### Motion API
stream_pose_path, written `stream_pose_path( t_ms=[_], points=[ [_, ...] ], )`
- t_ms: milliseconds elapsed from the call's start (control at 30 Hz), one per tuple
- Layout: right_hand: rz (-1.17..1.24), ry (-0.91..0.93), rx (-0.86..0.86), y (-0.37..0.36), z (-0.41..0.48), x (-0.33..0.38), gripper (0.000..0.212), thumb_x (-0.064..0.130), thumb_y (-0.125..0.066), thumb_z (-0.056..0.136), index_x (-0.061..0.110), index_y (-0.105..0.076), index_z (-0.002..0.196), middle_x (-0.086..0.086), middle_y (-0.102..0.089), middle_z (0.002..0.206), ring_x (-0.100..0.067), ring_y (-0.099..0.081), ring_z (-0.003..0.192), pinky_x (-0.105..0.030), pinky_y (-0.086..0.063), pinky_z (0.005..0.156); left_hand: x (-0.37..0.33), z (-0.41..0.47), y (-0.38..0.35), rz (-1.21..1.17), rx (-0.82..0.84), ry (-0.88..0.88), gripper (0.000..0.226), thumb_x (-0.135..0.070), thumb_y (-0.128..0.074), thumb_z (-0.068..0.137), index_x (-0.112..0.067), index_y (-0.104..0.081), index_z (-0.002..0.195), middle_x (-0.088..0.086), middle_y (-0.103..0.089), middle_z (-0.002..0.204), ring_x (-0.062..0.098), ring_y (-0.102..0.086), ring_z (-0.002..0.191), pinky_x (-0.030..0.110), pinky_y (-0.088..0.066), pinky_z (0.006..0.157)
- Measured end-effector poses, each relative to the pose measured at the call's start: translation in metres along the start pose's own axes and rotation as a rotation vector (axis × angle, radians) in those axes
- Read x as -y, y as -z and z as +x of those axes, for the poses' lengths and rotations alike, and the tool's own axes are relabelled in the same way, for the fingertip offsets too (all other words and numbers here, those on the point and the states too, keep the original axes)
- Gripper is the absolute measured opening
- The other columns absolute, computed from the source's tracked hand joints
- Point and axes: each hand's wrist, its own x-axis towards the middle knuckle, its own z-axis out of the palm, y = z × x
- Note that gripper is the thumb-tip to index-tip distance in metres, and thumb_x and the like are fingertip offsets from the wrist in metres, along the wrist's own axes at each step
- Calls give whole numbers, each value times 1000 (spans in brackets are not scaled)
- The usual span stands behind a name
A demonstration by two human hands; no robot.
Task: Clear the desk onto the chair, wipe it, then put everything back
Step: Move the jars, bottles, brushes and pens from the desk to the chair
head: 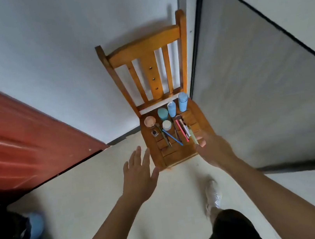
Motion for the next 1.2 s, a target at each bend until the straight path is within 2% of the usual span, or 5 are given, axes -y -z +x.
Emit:
stream_pose_path(
  t_ms=[167, 433, 767, 1000, 1200],
  points=[
    [-94, 2, 112, -8, 79, -36, 24, 38, -54, 96, 31, -58, 118, 11, -65, 102, -15, -55, 86, -28, -39, 70, -30, 53, -43, -66, 90, 61, 69, -60, -36, 99, -29, -14, 158, 3, -11, 167, 26, -16, 152, 48, -20, 120],
    [-133, -48, 233, -136, 178, -105, 12, 36, -57, 97, 28, -58, 105, 17, -53, 77, -11, -56, 74, -19, -29, 53, -29, 151, -187, -87, 310, 72, 66, -56, -34, 101, -26, -13, 157, 4, -4, 167, 30, -8, 153, 50, -22, 121],
    [-221, -100, 191, -228, 230, -141, 37, 40, -55, 100, 19, -56, 131, 3, -66, 111, -17, -62, 92, -26, -48, 73, -5, 201, -303, 28, 367, -14, 67, -59, -28, 100, -29, -13, 158, 4, 1, 167, 34, -4, 153, 53, -17, 120],
    [-258, -26, 87, -182, 215, -107, 47, 46, -46, 102, 23, -44, 143, 0, -58, 133, -20, -60, 115, -26, -44, 80, 0, 188, -239, 33, 206, -8, 71, -62, -16, 99, -27, 1, 159, 7, 19, 165, 31, 19, 151, 59, 1, 121],
    [-204, 199, -51, -52, 179, 3, 47, 50, -42, 101, 29, -36, 143, 2, -53, 139, -19, -58, 119, -34, -51, 89, 10, 180, -58, -32, -97, 26, 72, -65, -7, 97, -29, 0, 159, -1, 20, 164, 27, 15, 152, 59, -1, 121]
  ],
)
